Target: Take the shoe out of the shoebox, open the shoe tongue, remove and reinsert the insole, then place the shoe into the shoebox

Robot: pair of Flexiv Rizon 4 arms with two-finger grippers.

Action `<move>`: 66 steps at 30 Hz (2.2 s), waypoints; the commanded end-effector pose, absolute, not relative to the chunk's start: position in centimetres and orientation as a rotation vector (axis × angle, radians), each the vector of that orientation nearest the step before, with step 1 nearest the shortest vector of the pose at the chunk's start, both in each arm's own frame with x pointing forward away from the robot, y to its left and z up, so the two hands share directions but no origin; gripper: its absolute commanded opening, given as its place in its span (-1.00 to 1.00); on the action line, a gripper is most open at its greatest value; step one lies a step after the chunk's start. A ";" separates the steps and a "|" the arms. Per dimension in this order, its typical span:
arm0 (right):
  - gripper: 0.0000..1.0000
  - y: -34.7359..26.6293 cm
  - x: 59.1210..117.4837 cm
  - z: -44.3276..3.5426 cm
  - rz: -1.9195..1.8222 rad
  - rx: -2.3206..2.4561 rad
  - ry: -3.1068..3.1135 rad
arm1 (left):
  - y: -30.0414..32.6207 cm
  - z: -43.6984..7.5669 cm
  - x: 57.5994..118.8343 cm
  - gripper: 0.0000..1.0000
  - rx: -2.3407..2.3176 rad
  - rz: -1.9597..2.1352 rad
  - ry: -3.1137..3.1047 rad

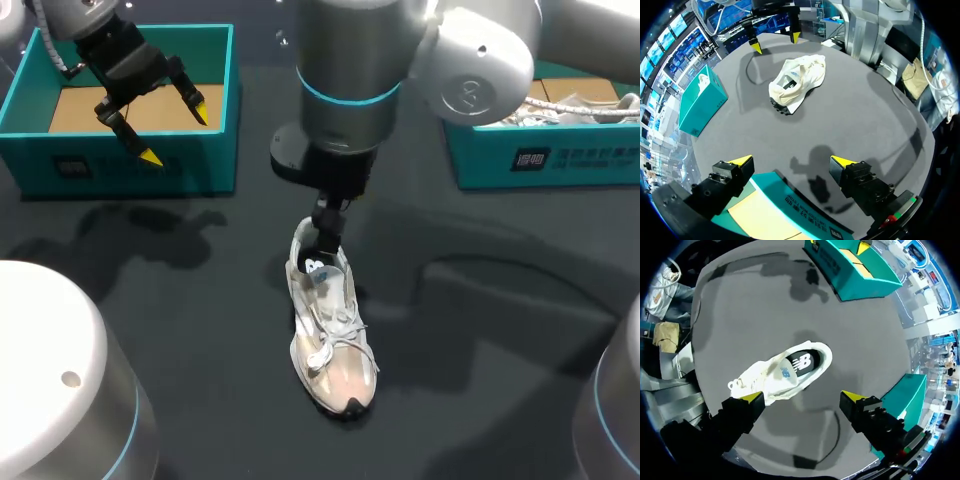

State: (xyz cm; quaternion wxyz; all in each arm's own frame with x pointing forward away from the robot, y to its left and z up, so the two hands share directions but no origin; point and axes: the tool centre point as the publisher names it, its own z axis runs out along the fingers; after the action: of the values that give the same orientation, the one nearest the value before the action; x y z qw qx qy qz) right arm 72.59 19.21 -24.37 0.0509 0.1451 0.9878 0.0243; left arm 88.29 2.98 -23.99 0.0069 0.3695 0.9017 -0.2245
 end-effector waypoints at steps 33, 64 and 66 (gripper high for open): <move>1.00 22.7 78.8 -29.3 0.127 -0.205 3.006 | 3.0 -23.9 88.3 1.00 1.157 -0.699 2.822; 0.53 23.0 81.7 -36.0 0.187 -0.255 3.070 | 3.0 -23.9 88.3 1.00 1.157 -0.699 2.822; 0.54 23.0 81.8 -36.4 0.184 -0.251 3.076 | 3.0 -23.9 88.3 1.00 1.157 -0.699 2.822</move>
State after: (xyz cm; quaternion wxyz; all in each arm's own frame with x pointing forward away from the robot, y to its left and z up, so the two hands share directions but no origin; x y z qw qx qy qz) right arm 81.46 22.47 -35.67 0.0285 -0.0813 0.9944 0.0616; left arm 88.29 2.98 -23.99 0.0069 0.3695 0.9017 -0.2245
